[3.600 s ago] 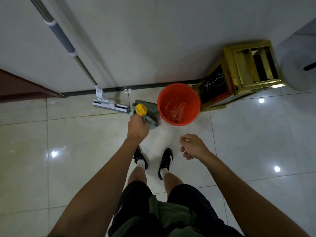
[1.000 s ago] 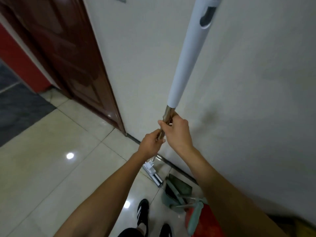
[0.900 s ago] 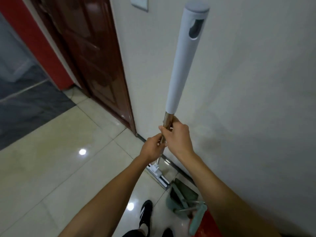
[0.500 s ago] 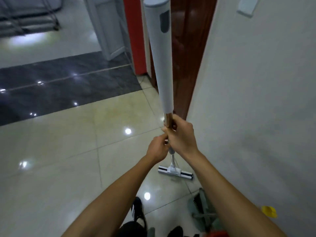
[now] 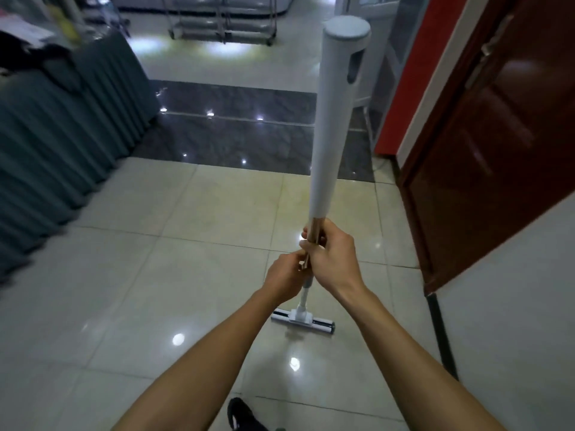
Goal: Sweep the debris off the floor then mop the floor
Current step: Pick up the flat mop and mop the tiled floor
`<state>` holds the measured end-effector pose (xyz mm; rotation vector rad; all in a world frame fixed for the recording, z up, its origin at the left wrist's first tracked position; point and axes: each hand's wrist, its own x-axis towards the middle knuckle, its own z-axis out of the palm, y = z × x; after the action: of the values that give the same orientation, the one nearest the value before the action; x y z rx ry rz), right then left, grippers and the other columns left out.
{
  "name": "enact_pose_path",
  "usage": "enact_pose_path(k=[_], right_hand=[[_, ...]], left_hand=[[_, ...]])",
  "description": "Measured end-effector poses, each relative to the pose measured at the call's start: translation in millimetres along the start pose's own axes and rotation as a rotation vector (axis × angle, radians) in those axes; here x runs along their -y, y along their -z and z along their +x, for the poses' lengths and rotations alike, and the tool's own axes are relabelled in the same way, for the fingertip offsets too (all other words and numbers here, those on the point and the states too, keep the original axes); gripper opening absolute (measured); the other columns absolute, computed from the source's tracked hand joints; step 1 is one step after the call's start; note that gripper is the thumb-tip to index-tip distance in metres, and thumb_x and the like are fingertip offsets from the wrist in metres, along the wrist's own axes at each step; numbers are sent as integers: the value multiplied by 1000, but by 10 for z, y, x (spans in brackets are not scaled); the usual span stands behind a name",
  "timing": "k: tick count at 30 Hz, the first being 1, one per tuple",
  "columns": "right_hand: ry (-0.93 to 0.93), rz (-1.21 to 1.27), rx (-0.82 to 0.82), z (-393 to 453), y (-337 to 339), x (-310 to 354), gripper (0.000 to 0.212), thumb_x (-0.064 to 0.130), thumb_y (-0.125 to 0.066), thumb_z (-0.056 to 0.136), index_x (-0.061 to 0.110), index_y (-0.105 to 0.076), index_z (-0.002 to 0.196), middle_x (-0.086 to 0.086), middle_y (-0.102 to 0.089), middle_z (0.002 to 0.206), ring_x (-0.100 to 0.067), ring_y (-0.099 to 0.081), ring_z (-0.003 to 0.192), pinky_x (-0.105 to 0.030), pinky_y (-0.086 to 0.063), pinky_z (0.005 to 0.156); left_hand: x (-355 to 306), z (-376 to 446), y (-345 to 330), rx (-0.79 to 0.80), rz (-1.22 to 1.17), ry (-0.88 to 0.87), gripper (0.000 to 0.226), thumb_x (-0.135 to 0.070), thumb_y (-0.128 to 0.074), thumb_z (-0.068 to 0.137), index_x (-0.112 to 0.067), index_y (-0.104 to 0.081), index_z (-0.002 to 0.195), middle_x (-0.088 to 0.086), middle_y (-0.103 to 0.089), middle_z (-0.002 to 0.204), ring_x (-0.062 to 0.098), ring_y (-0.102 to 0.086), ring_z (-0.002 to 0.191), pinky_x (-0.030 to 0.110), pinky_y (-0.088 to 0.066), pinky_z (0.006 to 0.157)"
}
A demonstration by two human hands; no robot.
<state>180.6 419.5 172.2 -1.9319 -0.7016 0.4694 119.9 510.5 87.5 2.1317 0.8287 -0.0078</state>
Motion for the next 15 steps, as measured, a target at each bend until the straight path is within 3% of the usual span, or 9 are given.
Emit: enact_pose_path(k=[4, 7, 9, 11, 13, 15], right_hand=[[-2, 51, 101, 219, -830, 377, 16, 9, -68, 90, 24, -63, 95, 8, -70, 89, -11, -67, 85, -33, -59, 78], [-5, 86, 178, 338, -1318, 597, 17, 7, -68, 90, 21, -64, 99, 10, -68, 91, -4, -65, 85, -17, -51, 70], [4, 93, 237, 419, -1589, 716, 17, 7, -69, 89, 20, -65, 99, 11, -68, 90, -1, -64, 84, -10, -45, 65], [20, 103, 287, 519, -1850, 811, 15, 8, -70, 87, 20, -66, 97, 9, -69, 89, -3, -66, 83, -15, -48, 67], [34, 108, 340, 624, -2098, 886, 15, 9, -70, 87, 20, -68, 98, 8, -70, 90, -7, -67, 85, -20, -53, 73], [52, 109, 400, 737, -2331, 948, 15, 9, -70, 88, 19, -68, 98, 7, -70, 90, -8, -67, 84, -19, -54, 72]], left_hand=[[695, 74, 703, -60, -21, 67, 15, -13, -53, 94, -25, -55, 84, -8, -60, 73, 22, -58, 73, 30, -43, 59], [1106, 112, 1113, -114, 8, 110, 7, -17, -55, 97, -20, -62, 97, 6, -70, 91, 26, -61, 80, 34, -49, 71], [1353, 122, 1332, -169, -25, 157, 22, -26, -58, 97, -15, -69, 112, 9, -73, 106, 29, -67, 96, 38, -54, 86], [1587, 133, 1540, -219, -98, 201, 32, -36, -60, 95, -17, -69, 119, 8, -73, 112, 28, -68, 105, 42, -54, 95], [1799, 154, 1722, -277, -45, 228, 25, -30, -61, 96, -21, -69, 117, 3, -73, 107, 25, -67, 99, 38, -54, 89], [1983, 156, 1877, -342, -28, 251, 19, -21, -61, 95, -22, -68, 112, -2, -68, 94, 24, -59, 83, 32, -46, 73]])
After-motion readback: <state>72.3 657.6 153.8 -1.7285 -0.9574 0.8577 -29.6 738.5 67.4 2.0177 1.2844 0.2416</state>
